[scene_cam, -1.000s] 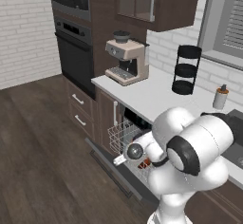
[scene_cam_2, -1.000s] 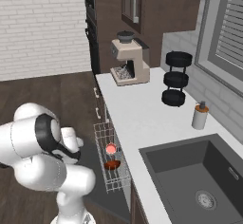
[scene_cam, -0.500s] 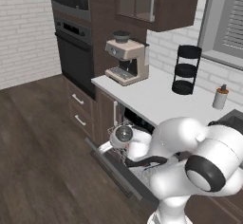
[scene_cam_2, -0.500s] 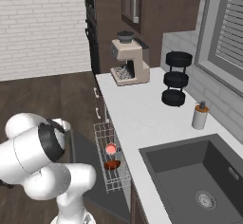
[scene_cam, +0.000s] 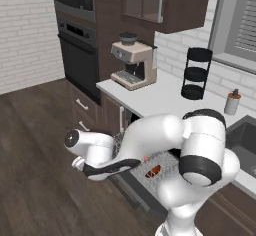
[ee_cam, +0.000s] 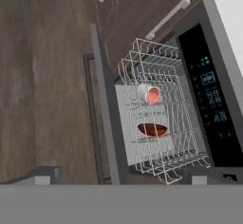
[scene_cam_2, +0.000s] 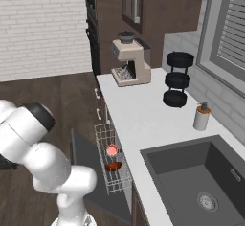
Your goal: Pick up the cup and bowl from the counter, place them in the dishwasher, and close the dishwasher door.
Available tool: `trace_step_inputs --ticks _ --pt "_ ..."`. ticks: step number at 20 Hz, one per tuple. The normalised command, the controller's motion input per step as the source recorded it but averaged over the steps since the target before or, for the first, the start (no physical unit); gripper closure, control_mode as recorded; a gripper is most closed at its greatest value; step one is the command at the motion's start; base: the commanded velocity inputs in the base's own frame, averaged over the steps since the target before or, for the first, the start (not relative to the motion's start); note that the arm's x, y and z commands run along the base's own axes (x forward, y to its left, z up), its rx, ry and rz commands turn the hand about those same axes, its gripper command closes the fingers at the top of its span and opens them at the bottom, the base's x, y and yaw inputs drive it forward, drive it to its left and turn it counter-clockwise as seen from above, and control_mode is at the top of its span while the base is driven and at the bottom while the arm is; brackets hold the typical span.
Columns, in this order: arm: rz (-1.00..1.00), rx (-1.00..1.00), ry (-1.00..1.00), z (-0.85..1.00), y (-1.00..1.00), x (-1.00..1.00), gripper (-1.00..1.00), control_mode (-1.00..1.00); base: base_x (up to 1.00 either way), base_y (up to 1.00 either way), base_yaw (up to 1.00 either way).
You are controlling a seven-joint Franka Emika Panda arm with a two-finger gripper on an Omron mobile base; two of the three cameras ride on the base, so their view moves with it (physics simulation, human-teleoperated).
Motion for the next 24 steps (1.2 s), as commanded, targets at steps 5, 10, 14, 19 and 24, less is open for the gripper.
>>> trace_step_inputs --ticks 5,10,14,19,24 --pt "-0.18 -0.47 0.01 -0.57 0.47 -0.08 -1.0 -1.0 0.0 0.0 0.0" --pt "-0.11 -0.4 -0.02 -0.99 0.1 -0.11 -1.0 -1.0 0.0 0.0 0.0" --pt "-0.07 -0.34 -0.05 -0.99 0.0 -0.01 -1.0 -1.0 0.0 0.0 0.0" --pt "-0.09 -0.34 -0.06 -0.85 0.0 0.02 -1.0 -1.0 0.0 0.0 0.0" --pt "-0.15 -0.34 -0.03 -0.74 -0.01 0.34 -1.0 -1.0 0.0 0.0 0.0"
